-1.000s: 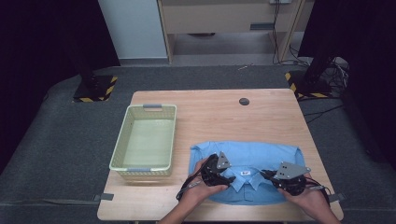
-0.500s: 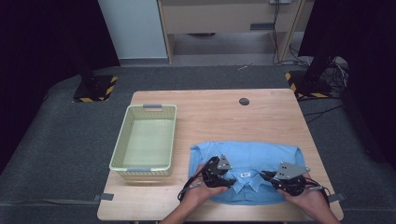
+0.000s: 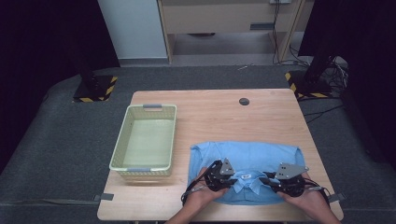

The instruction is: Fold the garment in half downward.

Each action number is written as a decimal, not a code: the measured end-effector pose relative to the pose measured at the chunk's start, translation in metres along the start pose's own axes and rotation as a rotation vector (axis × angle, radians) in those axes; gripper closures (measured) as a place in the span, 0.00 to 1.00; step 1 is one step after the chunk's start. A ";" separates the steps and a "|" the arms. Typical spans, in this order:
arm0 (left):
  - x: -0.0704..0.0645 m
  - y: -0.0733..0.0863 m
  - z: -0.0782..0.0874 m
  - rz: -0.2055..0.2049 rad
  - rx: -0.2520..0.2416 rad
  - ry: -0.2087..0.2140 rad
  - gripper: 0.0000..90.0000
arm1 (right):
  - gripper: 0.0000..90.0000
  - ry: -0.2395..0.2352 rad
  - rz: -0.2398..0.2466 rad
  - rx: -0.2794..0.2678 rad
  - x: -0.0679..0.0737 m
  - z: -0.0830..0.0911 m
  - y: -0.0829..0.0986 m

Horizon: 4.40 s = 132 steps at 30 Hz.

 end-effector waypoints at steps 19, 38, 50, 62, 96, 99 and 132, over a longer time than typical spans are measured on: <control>0.000 -0.014 0.024 -0.066 -0.130 -0.206 0.88 | 0.48 0.045 -0.003 0.015 0.006 -0.013 -0.012; 0.002 -0.015 0.031 -0.034 -0.152 -0.235 0.50 | 0.96 0.106 0.073 -0.006 0.011 -0.013 -0.020; 0.009 -0.010 0.020 0.040 -0.125 -0.180 0.23 | 0.96 0.127 0.078 -0.031 0.011 -0.010 -0.020; -0.002 -0.015 0.028 -0.082 -0.180 -0.231 0.81 | 0.84 0.136 0.067 -0.040 0.014 -0.010 -0.020; -0.059 0.001 0.054 -0.036 -0.140 -0.151 0.37 | 0.46 -0.019 0.010 0.029 0.051 0.013 -0.009; -0.062 -0.001 0.058 -0.029 -0.160 -0.150 0.36 | 0.43 -0.026 -0.016 0.002 0.049 0.016 -0.012; -0.018 0.022 0.023 0.072 -0.023 -0.284 0.31 | 0.07 0.113 -0.239 0.133 0.013 -0.016 0.015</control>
Point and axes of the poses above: each handheld gripper's, and its own axes: z roughly backward along the jaws, y roughly out of its underside, x roughly to its left, the point moved 2 cm from there along -z, roughly forward along the jaws
